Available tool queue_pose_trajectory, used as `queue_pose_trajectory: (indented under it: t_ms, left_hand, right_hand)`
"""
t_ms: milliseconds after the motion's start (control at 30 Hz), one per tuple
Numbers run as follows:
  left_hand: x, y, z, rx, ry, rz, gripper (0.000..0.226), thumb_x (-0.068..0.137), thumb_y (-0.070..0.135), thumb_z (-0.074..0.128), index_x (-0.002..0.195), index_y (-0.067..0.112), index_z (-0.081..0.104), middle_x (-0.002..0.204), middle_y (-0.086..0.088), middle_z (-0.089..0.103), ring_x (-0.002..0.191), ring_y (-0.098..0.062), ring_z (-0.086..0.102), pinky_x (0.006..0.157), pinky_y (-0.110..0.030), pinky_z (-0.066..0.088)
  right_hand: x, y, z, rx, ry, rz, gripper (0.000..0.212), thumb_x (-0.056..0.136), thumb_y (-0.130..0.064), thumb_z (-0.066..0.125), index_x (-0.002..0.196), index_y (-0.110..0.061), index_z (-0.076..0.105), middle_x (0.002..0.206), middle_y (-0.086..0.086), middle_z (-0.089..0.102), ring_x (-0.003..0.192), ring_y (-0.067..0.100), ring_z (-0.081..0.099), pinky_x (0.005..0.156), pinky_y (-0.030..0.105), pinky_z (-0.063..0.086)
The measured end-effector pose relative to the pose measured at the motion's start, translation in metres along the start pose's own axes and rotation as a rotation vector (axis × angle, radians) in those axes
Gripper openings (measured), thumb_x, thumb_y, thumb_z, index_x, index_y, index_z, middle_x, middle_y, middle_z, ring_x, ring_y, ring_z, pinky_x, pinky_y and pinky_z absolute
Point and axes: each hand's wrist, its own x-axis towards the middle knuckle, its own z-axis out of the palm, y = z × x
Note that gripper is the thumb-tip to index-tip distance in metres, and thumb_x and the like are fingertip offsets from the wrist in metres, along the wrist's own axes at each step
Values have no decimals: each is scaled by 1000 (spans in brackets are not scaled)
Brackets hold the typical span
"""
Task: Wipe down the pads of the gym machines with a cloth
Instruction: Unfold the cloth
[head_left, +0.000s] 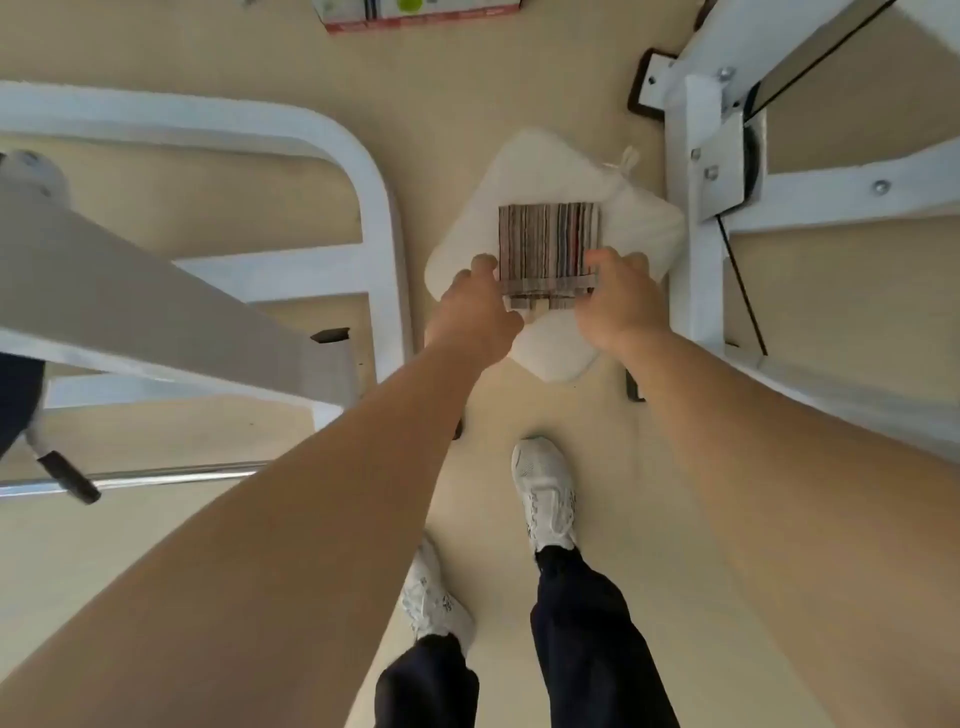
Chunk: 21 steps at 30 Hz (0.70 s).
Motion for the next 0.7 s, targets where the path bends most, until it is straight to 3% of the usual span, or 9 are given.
queue_pose_trajectory:
  t_ms: [167, 333, 500, 600, 667, 700]
  left_hand:
    - [36, -5, 32, 51, 66, 81, 49, 90, 8, 56, 136, 19, 45, 125, -8, 46, 99, -30, 58, 84, -42, 54]
    - [40, -14, 32, -74, 130, 8, 35, 90, 0, 50, 118, 14, 65, 117, -7, 59, 99, -27, 60, 83, -34, 53]
    - [0, -9, 10, -265, 158, 2, 28, 93, 9, 53, 119, 13, 63, 112, -5, 64, 98, -21, 61, 78, -28, 51]
    - [-34, -10, -10, -277, 151, 16, 28, 96, 15, 49, 121, 14, 61, 108, -3, 65, 90, -18, 60, 66, -22, 45]
    - [-60, -10, -28, -267, 136, 12, 30, 97, 15, 45, 122, 16, 62, 109, -3, 66, 88, -18, 59, 63, -21, 43]
    - [-75, -9, -38, -266, 125, 0, 32, 97, 14, 43, 122, 16, 63, 109, -3, 65, 89, -19, 59, 67, -23, 45]
  right_hand:
    - [31, 11, 31, 18, 72, -1, 46, 95, -15, 57, 139, -24, 47, 135, 11, 41, 108, 31, 58, 88, 40, 52]
    - [35, 17, 31, 112, 136, -7, 30, 90, -9, 63, 116, -21, 66, 117, 6, 65, 103, 25, 62, 84, 35, 52]
    - [-1, 3, 17, 130, 171, -46, 24, 94, -10, 61, 114, -17, 73, 111, 6, 71, 99, 25, 66, 83, 29, 52]
    - [-34, -14, 4, 123, 172, -56, 27, 95, -8, 56, 113, -13, 74, 112, 8, 71, 99, 27, 66, 79, 25, 48]
    - [-59, -27, -7, 183, 125, -27, 25, 93, -7, 53, 99, -13, 76, 96, 4, 71, 84, 23, 65, 72, 26, 46]
    - [-74, -35, -14, 217, 89, -17, 25, 92, -7, 51, 81, -14, 72, 79, 1, 66, 70, 20, 58, 65, 27, 41]
